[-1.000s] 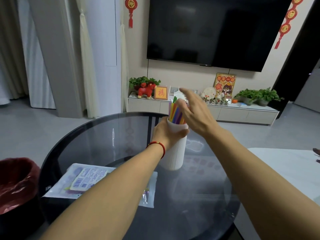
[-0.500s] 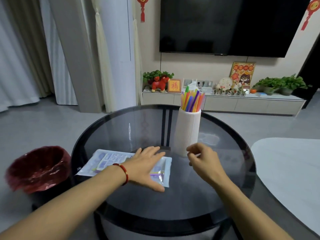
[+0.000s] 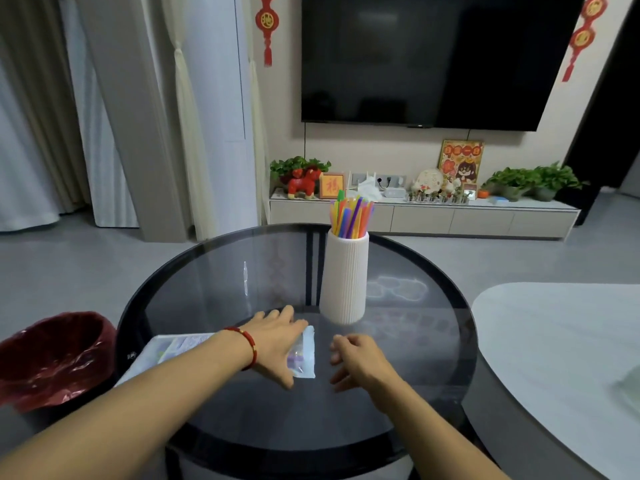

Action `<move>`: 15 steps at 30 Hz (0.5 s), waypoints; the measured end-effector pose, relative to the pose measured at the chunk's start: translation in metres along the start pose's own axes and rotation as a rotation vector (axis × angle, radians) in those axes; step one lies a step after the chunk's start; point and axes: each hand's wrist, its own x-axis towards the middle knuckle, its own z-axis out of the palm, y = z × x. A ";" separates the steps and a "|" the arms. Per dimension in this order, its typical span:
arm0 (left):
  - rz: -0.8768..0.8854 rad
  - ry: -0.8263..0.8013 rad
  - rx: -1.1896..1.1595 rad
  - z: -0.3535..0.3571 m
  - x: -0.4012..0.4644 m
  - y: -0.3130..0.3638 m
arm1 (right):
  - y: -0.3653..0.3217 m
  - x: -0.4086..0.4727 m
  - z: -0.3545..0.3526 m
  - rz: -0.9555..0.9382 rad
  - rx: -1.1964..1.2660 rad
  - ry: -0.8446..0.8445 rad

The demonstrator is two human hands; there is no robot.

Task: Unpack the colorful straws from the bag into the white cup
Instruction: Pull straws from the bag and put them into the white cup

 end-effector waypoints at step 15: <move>0.164 0.313 0.878 -0.081 -0.038 0.016 | -0.019 -0.013 0.045 0.204 0.685 -0.254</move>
